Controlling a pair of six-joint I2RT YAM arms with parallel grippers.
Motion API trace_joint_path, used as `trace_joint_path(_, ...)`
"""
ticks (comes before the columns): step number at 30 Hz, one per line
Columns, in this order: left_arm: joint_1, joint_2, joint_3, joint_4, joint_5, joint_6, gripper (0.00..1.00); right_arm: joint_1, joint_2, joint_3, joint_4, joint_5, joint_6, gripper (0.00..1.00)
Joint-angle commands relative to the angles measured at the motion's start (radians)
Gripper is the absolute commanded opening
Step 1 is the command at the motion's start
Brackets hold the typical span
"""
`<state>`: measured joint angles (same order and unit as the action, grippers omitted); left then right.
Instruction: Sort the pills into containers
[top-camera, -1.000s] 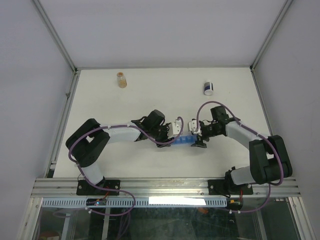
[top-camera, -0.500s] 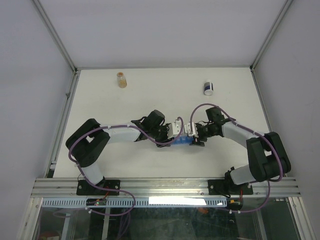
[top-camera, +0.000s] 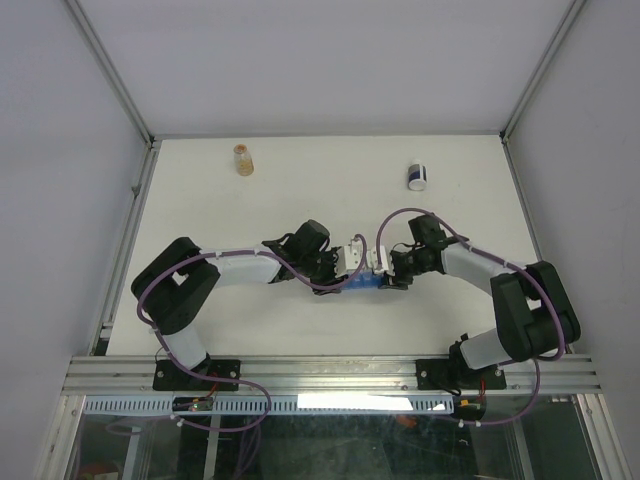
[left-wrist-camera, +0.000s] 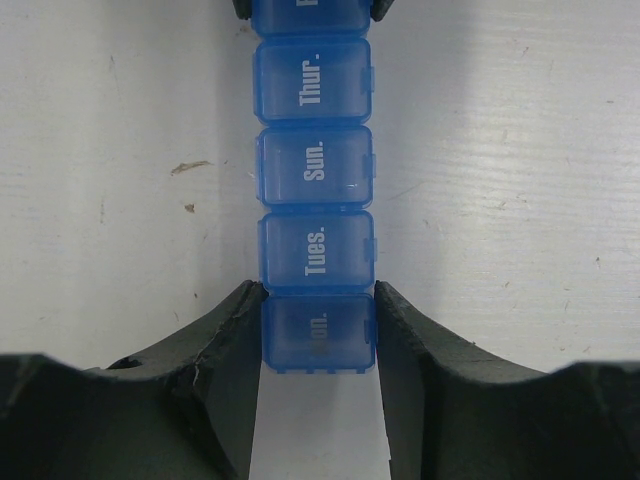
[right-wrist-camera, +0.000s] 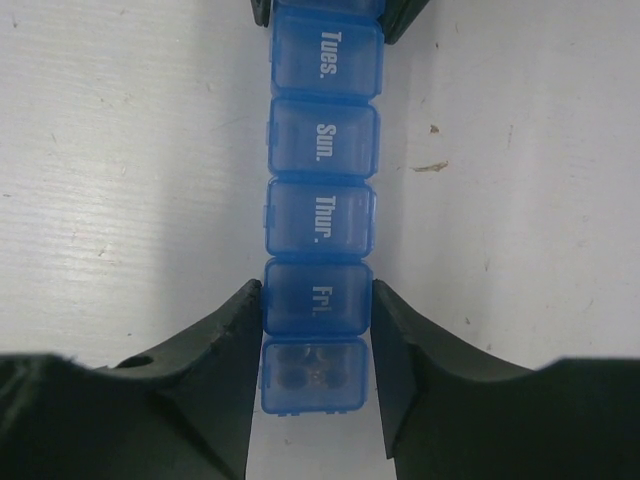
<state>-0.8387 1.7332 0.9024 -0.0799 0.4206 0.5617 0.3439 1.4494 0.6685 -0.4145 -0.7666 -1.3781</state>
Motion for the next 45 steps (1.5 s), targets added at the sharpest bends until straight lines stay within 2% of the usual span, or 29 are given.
trace_joint_path(1,-0.01,-0.042,-0.004,0.049,0.029,0.012,0.43,0.009,0.007,0.04,-0.009,-0.027,0.024,0.38)
trace_joint_path(4,-0.01,-0.041,-0.003,0.046,0.032,0.014,0.42,0.004,0.014,0.058,-0.032,-0.038,0.039,0.3)
trace_joint_path(7,-0.01,-0.041,-0.001,0.042,0.036,0.017,0.4,-0.008,0.018,0.079,-0.058,-0.063,0.054,0.26)
trace_joint_path(24,-0.01,-0.038,0.003,0.031,0.043,0.024,0.38,-0.05,0.086,0.181,-0.164,-0.115,0.165,0.21)
trace_joint_path(27,-0.01,-0.038,0.004,0.032,0.043,0.024,0.37,-0.058,0.109,0.204,-0.174,-0.116,0.203,0.25)
trace_joint_path(34,-0.01,-0.037,0.005,0.029,0.045,0.026,0.37,-0.074,0.087,0.198,-0.111,-0.097,0.304,0.49)
trace_joint_path(45,-0.011,-0.031,0.011,0.022,0.046,0.026,0.37,-0.1,0.043,0.192,-0.008,-0.071,0.46,0.52)
